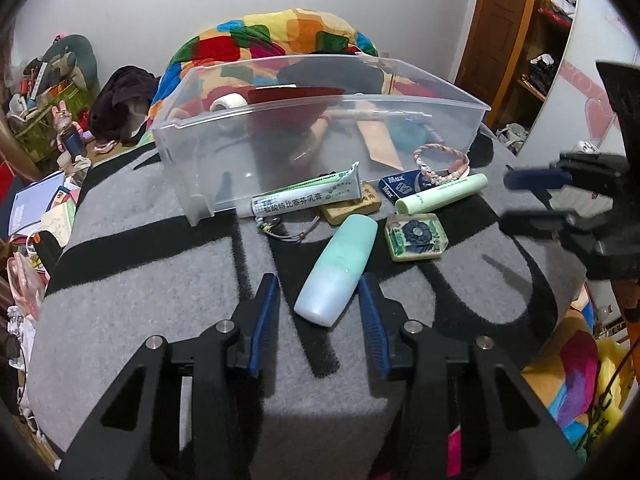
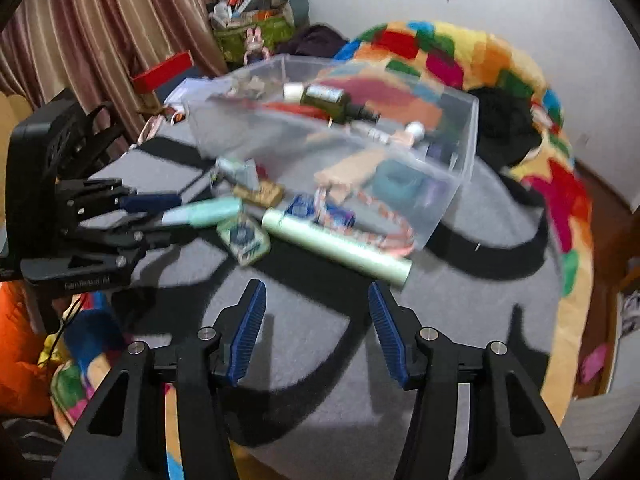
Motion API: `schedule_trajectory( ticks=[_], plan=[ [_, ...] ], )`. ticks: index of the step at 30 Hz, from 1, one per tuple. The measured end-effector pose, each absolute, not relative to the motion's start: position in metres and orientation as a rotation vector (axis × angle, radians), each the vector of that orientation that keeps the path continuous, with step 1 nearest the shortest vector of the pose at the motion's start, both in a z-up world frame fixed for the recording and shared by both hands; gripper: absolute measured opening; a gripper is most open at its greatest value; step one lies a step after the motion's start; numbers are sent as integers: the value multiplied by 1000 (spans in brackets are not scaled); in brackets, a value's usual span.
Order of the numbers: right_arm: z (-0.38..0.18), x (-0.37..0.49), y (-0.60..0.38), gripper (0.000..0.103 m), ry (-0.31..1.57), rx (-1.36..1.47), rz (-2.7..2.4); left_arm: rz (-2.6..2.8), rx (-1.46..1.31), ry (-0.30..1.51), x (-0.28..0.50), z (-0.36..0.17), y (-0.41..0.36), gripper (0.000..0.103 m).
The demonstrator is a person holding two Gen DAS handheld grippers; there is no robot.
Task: Organize objects
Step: 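Grasp the mint-green bottle with the left gripper while the right grasps the pale green tube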
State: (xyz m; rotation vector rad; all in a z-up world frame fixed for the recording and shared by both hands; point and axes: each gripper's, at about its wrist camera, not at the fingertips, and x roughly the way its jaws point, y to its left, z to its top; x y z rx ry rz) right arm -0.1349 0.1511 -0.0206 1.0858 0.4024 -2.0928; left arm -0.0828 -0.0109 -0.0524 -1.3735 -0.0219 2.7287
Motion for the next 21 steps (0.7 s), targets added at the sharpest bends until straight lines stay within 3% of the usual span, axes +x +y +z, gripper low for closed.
schedule_trajectory(
  ticks=[7, 9, 10, 13, 19, 21],
  plan=[
    [-44, -174, 143, 53, 367, 1197, -2119, 2729, -1363, -23, -97, -54, -8, 40],
    [-46, -170, 147, 44, 357, 1200, -2077, 2726, -1341, -16, -94, -55, -5, 32],
    [-48, -165, 149, 29, 360, 1206, -2036, 2725, -1339, -1, -91, -54, -4, 29],
    [-44, -150, 156, 20, 383, 1180, -1993, 2720, -1348, 35, -81, -53, -2, 24],
    [-31, -130, 155, 20, 416, 1112, -1960, 2703, -1371, -11, -73, -51, -11, 25],
    [-32, -135, 145, 24, 416, 1117, -1972, 2709, -1381, -24, -78, -51, -12, 25]
  ],
)
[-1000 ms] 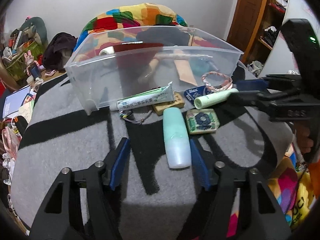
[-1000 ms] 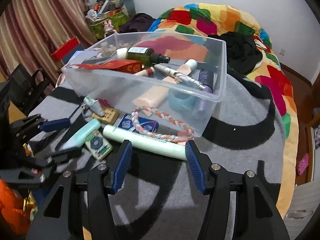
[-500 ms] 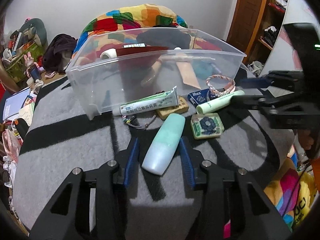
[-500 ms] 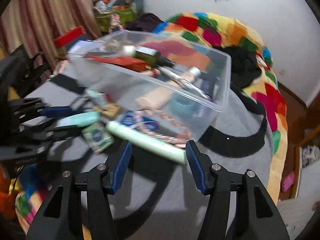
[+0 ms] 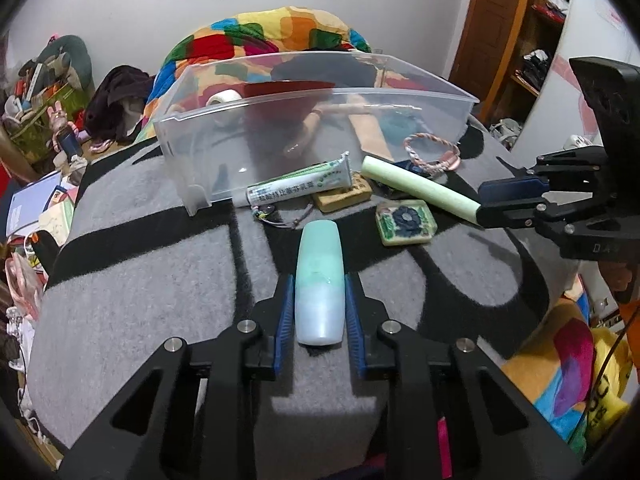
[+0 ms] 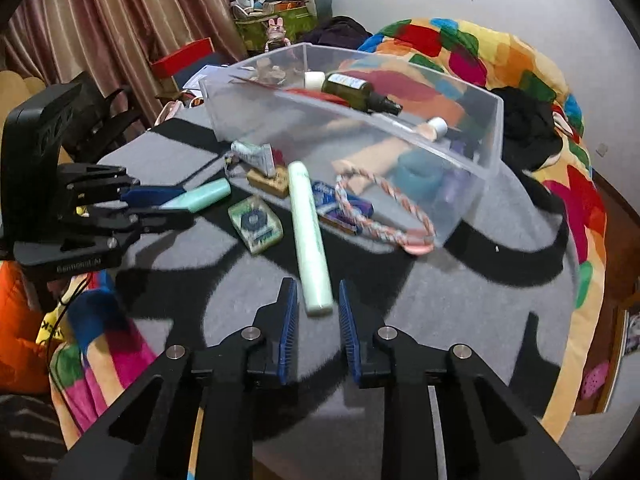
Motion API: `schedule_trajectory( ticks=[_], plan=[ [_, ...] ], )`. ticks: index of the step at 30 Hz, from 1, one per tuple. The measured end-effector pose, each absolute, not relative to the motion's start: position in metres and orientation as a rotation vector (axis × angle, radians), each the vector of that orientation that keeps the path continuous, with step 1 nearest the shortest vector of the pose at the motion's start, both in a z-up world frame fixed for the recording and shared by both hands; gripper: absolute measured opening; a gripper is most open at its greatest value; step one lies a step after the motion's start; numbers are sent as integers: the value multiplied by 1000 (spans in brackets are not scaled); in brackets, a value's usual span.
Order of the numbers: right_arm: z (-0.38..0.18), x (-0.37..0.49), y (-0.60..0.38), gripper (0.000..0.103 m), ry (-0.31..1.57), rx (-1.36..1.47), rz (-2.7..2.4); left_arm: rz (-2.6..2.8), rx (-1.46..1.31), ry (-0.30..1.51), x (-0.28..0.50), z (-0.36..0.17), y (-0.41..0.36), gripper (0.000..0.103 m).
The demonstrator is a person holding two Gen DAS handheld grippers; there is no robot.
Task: Organize objects
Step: 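Grasp the mint-green bottle with the left gripper while the right grasps the pale green tube, then carry the mint-green bottle and pale green tube into the box and open both grippers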
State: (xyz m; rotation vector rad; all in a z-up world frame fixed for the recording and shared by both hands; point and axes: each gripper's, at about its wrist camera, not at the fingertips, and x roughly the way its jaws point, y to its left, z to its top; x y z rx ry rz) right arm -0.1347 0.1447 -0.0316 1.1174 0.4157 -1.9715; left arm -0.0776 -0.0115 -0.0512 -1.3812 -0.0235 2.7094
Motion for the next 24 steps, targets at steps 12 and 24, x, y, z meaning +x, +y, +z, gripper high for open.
schedule_trajectory(
  ticks=[12, 24],
  plan=[
    [-45, -134, 132, 14, 364, 1132, -2057, 2782, -1323, -20, -79, -54, -9, 25],
    [-10, -125, 159, 14, 175, 1060, -2149, 2861, -1203, -94, -68, -16, -22, 25]
  ],
)
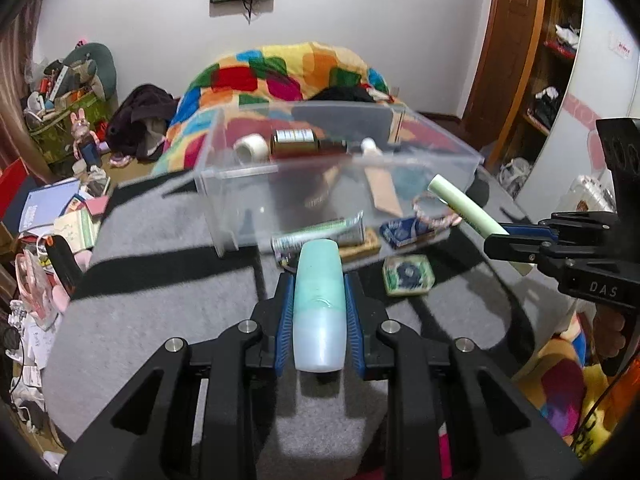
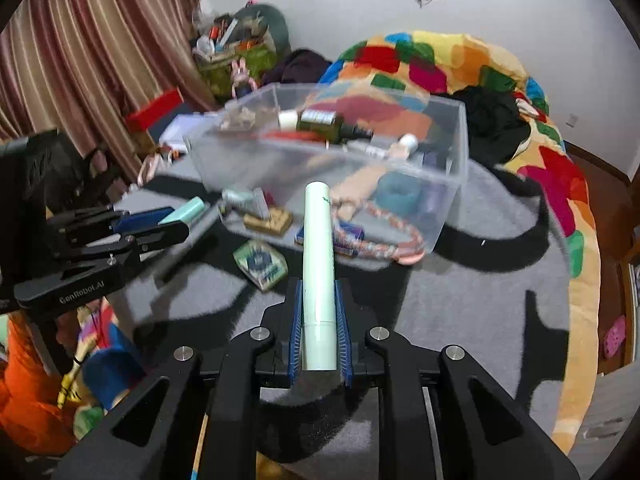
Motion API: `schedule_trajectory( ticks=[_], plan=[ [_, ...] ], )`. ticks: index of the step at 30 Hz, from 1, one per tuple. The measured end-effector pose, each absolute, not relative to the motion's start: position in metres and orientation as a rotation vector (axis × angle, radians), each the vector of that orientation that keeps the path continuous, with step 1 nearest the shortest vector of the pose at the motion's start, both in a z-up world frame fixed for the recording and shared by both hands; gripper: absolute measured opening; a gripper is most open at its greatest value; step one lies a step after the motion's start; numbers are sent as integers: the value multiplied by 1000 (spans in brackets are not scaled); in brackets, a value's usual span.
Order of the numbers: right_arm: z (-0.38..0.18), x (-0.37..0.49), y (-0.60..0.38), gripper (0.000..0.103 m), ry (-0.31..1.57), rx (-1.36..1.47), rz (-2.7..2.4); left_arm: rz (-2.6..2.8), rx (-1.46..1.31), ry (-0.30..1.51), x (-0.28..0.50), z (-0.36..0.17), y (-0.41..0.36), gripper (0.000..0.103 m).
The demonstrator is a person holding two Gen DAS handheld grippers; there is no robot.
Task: Organize objects
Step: 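Carry the mint-green bottle and pale green tube into the box and open both grippers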
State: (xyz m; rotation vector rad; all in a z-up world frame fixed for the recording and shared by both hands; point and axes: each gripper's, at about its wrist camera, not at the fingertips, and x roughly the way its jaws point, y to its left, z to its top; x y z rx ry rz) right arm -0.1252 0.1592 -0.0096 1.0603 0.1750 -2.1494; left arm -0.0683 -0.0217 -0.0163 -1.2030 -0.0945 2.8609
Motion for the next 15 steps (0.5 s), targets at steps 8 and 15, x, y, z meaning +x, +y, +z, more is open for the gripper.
schedule_trajectory(
  ticks=[8, 15],
  plan=[
    [15, -145, 158, 14, 63, 1031, -2208, 2916, -1095, -118, -76, 12, -25, 25],
    [22, -167, 154, 14, 2, 1036, -2239, 2947, -1039, -140, -89, 27, -32, 25]
  ],
)
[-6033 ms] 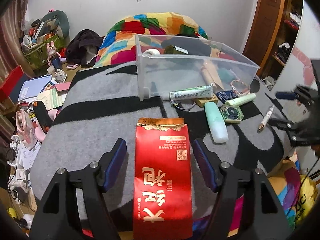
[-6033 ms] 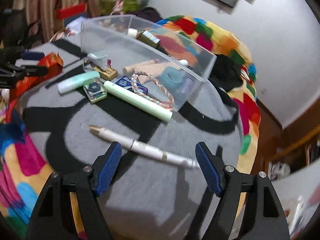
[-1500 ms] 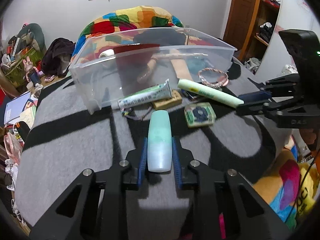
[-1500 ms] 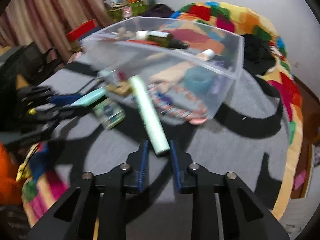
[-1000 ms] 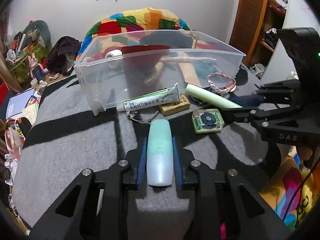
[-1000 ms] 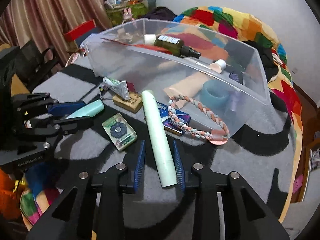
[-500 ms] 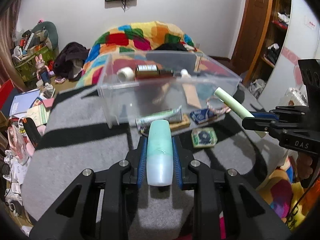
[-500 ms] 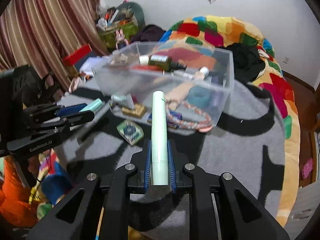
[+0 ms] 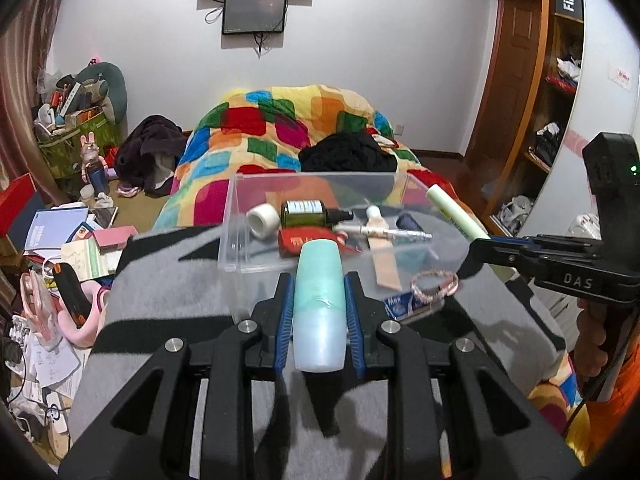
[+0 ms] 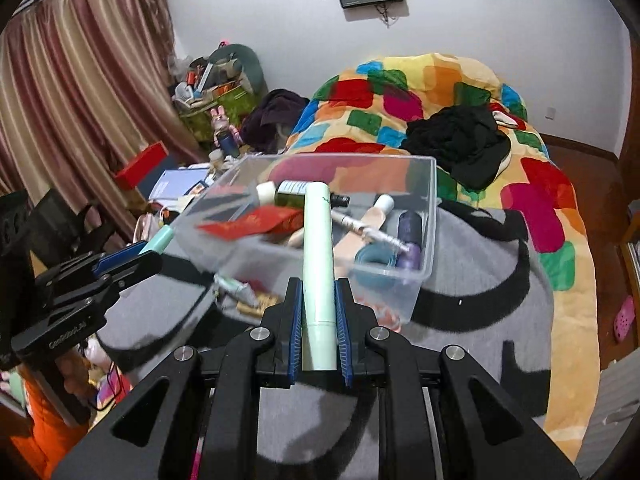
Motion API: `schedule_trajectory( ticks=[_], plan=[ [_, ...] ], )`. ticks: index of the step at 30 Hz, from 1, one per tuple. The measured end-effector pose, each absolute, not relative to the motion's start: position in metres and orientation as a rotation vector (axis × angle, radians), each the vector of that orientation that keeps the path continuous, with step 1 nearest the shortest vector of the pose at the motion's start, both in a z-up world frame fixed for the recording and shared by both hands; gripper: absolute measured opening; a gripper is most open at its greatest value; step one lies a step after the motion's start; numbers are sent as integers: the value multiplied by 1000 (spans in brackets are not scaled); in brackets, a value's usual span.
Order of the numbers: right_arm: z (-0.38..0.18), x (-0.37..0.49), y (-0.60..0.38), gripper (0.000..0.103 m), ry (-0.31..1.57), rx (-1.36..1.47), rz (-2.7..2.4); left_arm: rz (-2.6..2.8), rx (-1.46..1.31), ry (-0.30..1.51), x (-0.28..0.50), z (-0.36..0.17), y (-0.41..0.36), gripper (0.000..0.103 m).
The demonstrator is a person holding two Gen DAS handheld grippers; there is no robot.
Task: Organize objects
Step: 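Carry the mint-green bottle and pale green tube into the box and open both grippers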
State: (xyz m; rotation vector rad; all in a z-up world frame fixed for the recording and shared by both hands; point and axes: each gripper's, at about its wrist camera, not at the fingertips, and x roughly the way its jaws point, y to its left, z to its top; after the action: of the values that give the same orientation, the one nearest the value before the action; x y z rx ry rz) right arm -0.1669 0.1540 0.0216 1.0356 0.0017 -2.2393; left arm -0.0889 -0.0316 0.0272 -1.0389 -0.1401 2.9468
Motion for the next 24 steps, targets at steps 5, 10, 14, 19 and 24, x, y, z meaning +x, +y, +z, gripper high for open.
schedule_trajectory(
  ticks=[5, 10, 14, 19, 24],
  plan=[
    [22, -182, 150, 14, -32, 1051, -2252, 2957, -1036, -147, -105, 31, -37, 25],
    [20, -198, 141, 14, -45, 1075, -2267, 2946, -1094, -196, -127, 28, -48, 25],
    [13, -213, 132, 14, -42, 1117, -2257, 2922, -1158, -219, -148, 21, -54, 25],
    [4, -225, 117, 14, -17, 1153, -2247, 2914, -1233, -206, -167, 10, -57, 25],
    [-3, -232, 104, 14, 32, 1179, -2248, 2906, -1271, -222, -176, 3, -62, 24]
  ],
)
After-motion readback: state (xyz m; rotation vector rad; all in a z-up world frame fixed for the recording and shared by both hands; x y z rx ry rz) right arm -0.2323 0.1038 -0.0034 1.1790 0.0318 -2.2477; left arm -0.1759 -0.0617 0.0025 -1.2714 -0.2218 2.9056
